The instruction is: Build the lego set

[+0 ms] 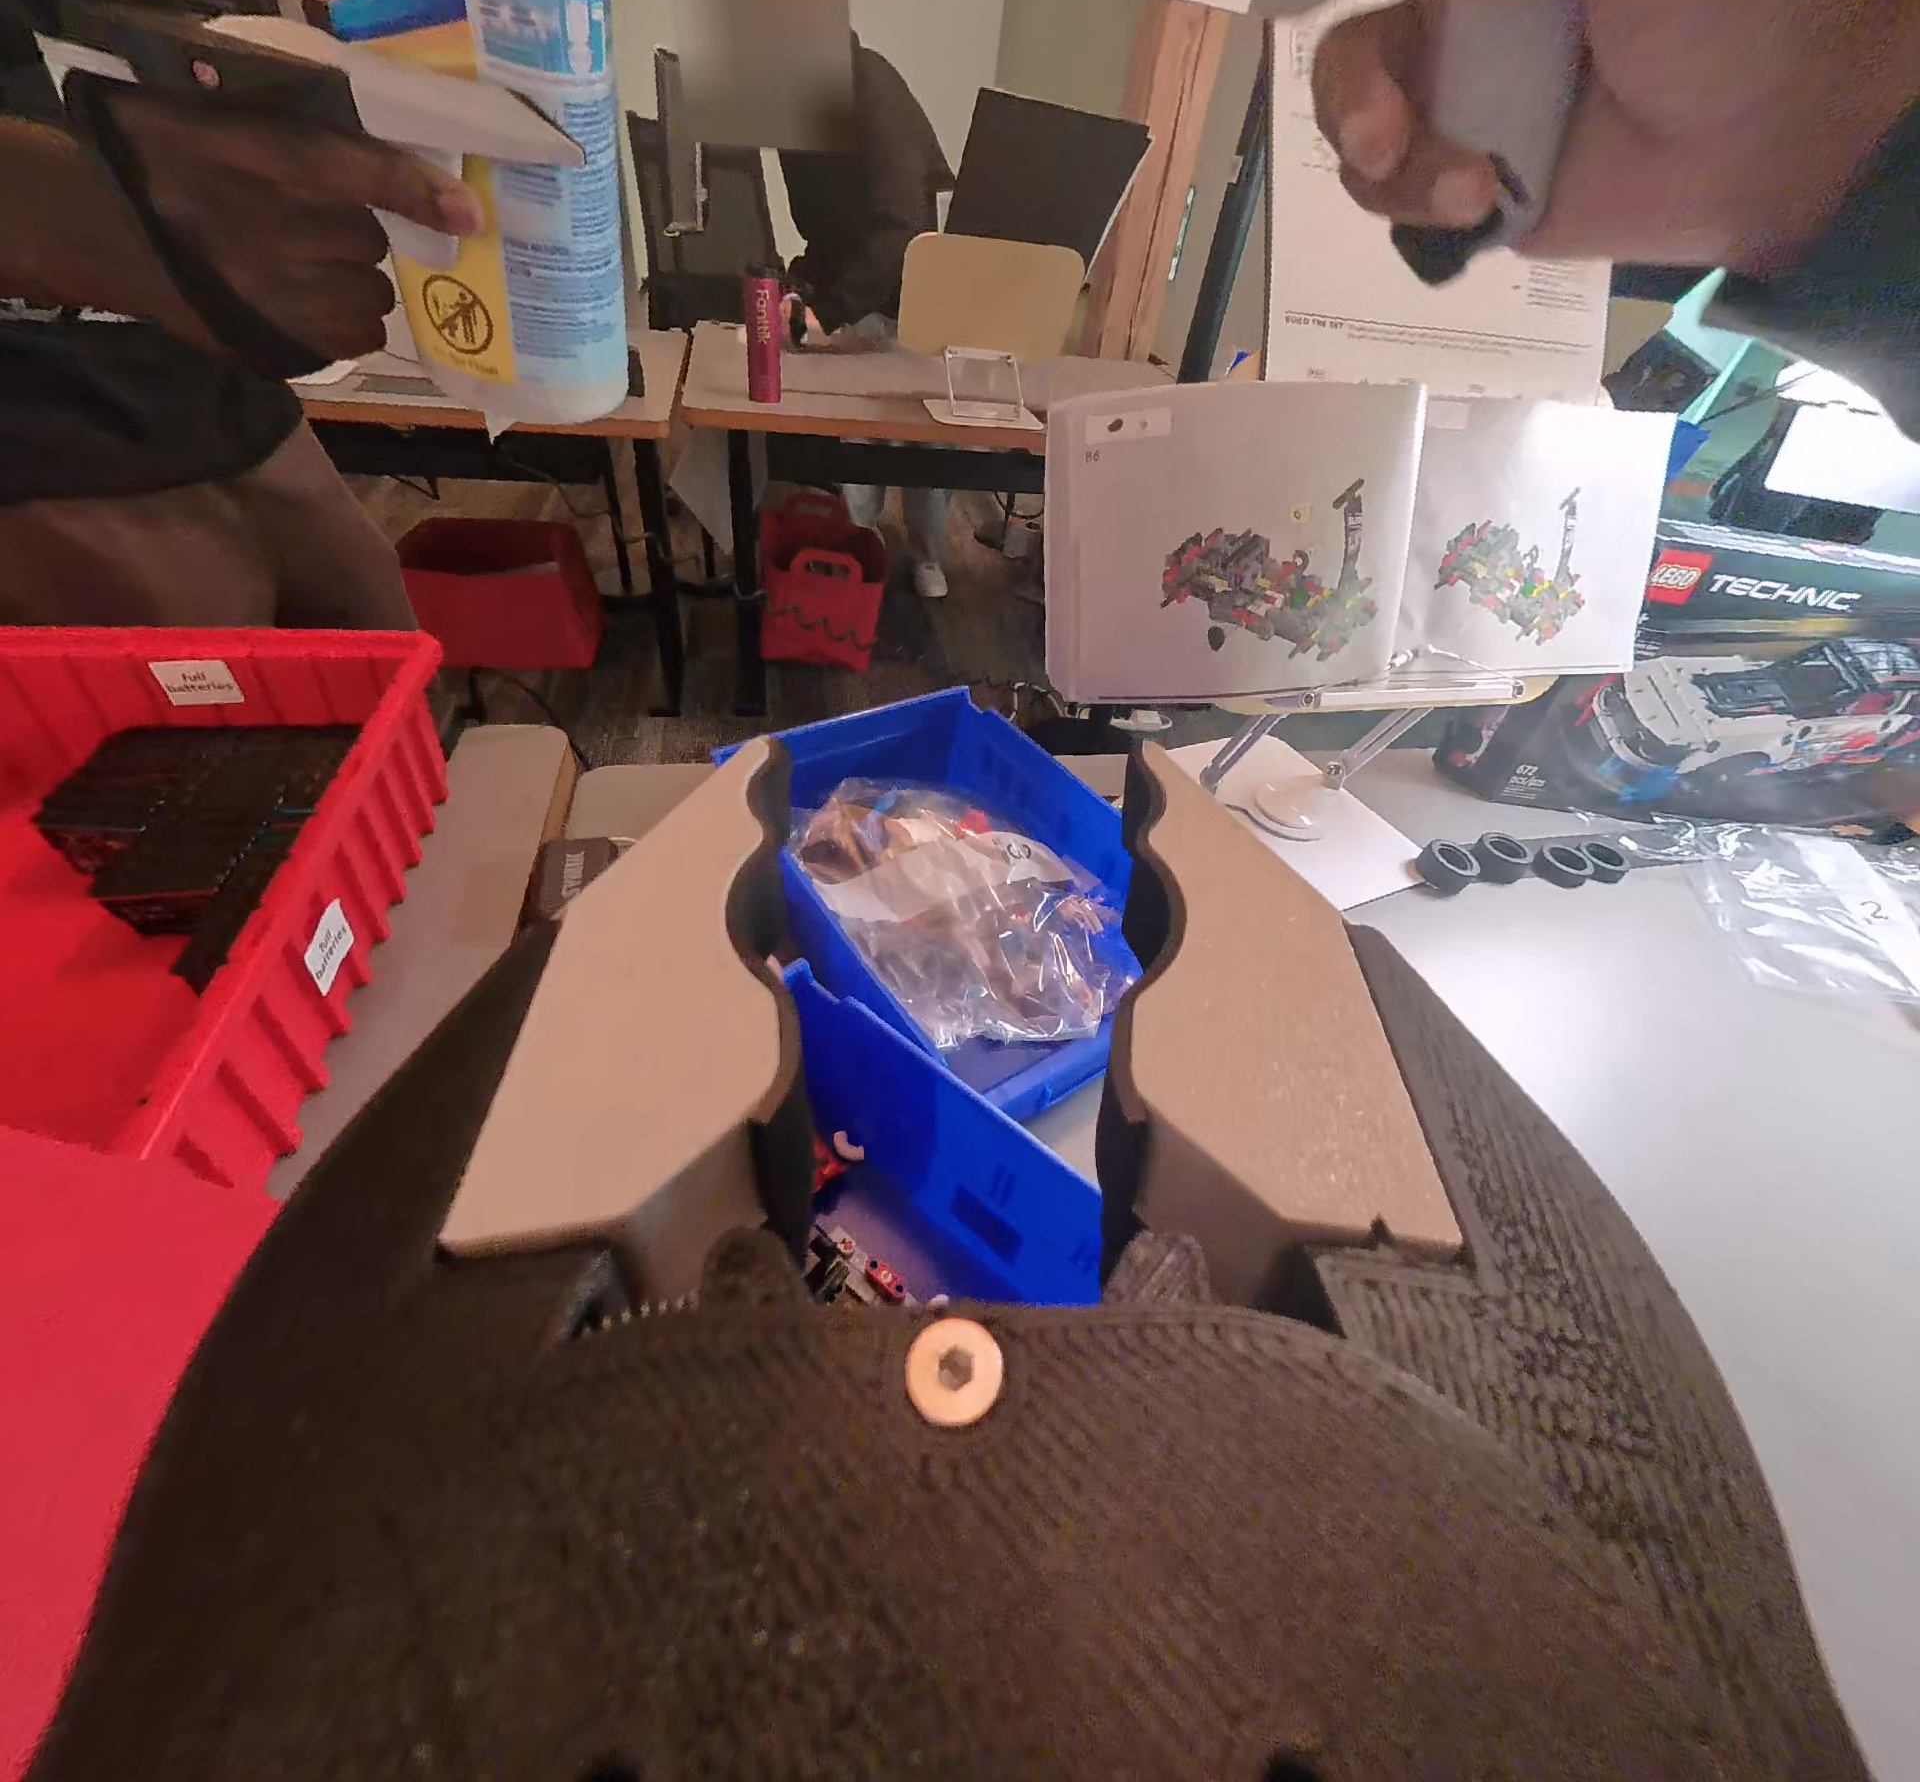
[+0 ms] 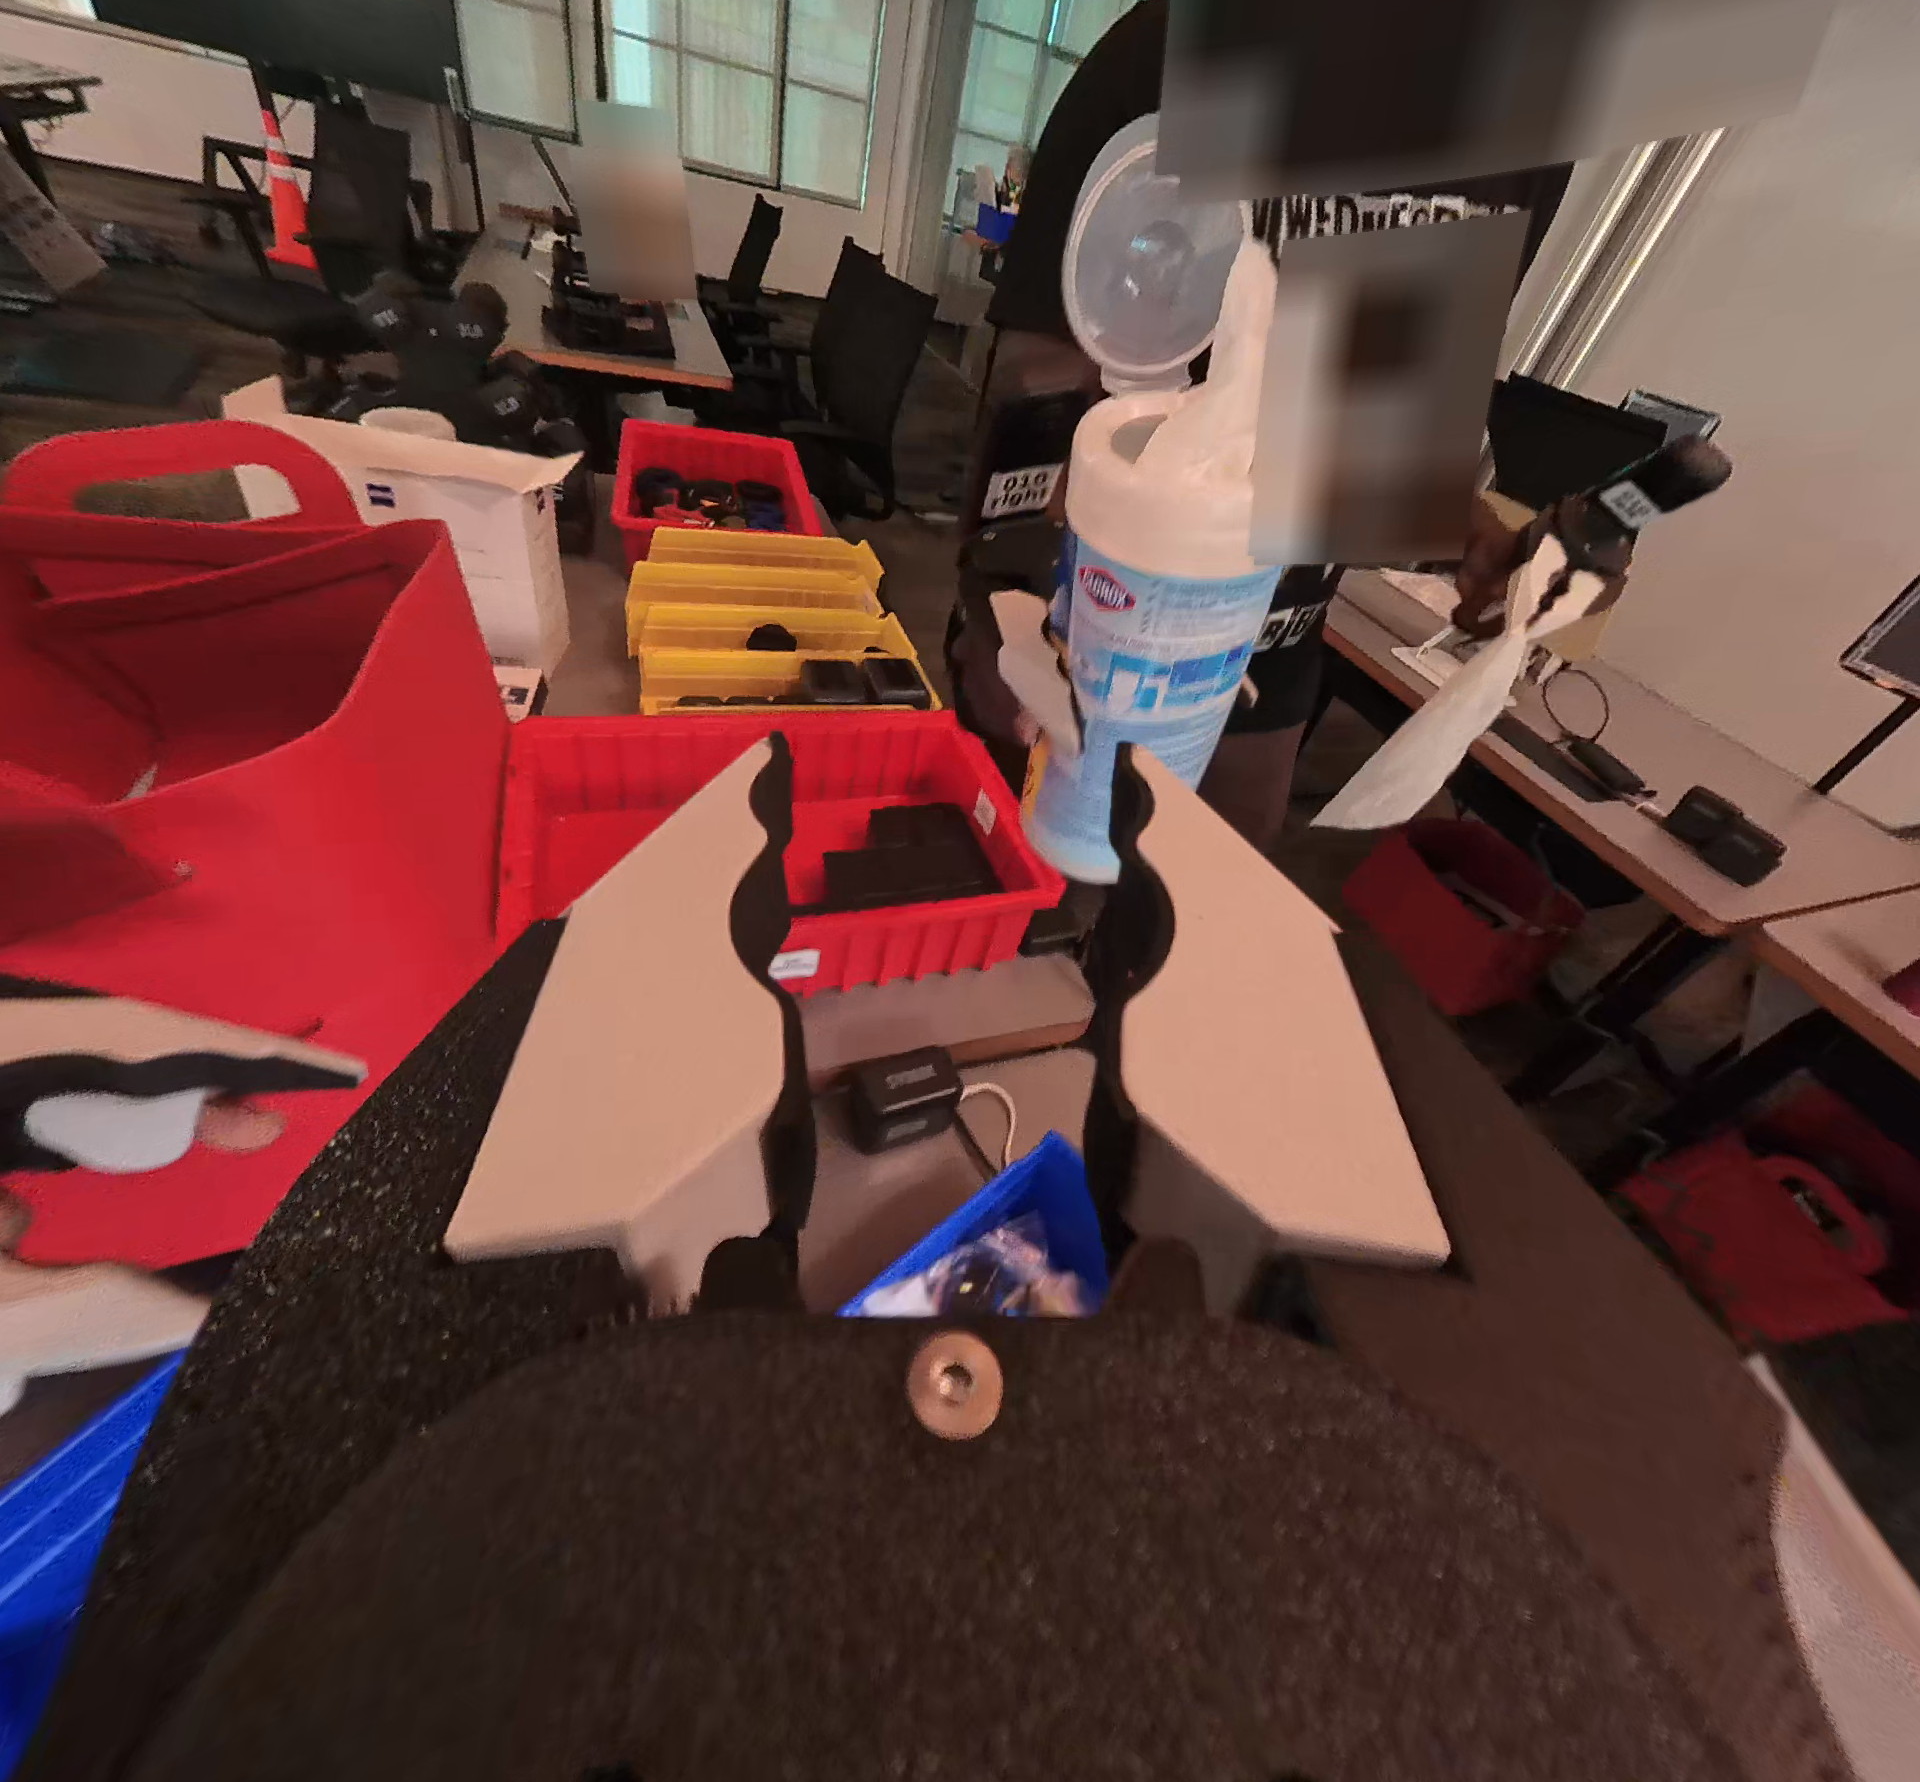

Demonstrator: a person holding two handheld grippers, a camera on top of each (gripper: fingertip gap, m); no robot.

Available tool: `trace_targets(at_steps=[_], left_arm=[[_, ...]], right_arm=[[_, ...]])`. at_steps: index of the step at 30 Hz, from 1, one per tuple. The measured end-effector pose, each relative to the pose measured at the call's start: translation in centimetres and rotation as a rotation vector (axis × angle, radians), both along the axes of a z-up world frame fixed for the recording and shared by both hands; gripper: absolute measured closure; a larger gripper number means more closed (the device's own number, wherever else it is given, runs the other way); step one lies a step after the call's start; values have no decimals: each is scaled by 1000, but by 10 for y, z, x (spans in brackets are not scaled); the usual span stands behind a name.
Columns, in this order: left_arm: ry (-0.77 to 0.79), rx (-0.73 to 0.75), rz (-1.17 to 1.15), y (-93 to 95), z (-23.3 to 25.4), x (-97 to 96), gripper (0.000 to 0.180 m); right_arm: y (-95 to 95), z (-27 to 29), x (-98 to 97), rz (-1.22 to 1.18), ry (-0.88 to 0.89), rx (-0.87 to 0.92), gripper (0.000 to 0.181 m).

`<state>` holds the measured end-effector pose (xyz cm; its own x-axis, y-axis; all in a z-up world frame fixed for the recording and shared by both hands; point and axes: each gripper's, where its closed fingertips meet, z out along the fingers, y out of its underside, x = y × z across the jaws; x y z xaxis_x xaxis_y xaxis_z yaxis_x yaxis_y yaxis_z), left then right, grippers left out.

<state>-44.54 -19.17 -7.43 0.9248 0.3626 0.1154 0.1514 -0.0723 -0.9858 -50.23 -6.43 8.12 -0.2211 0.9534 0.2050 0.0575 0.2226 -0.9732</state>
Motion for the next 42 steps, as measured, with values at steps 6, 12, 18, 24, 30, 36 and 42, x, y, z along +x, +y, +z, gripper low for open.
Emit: trace_targets(at_steps=[6, 12, 18, 24, 30, 36, 42], left_arm=[[17, -34, -4, 7, 9, 15, 132], [17, -66, 22, 14, 8, 47, 151], [-12, -96, 33, 25, -3, 99, 164], [-29, -94, 56, 40, -4, 157, 180], [-49, -107, 44, 51, -15, 216, 180], [-58, -163, 18, 54, -35, 262, 180], [-78, -185, 13, 47, -44, 283, 180]], right_arm=[[-2, -37, 61, -34, -56, -45, 119], [9, -80, 144, -107, -106, -92, 119], [33, -120, 247, -210, -144, -113, 120], [58, -162, 351, -322, -179, -163, 120], [67, -216, 438, -399, -245, -248, 124], [62, -259, 482, -436, -326, -262, 135], [57, -272, 492, -446, -334, -313, 181]])
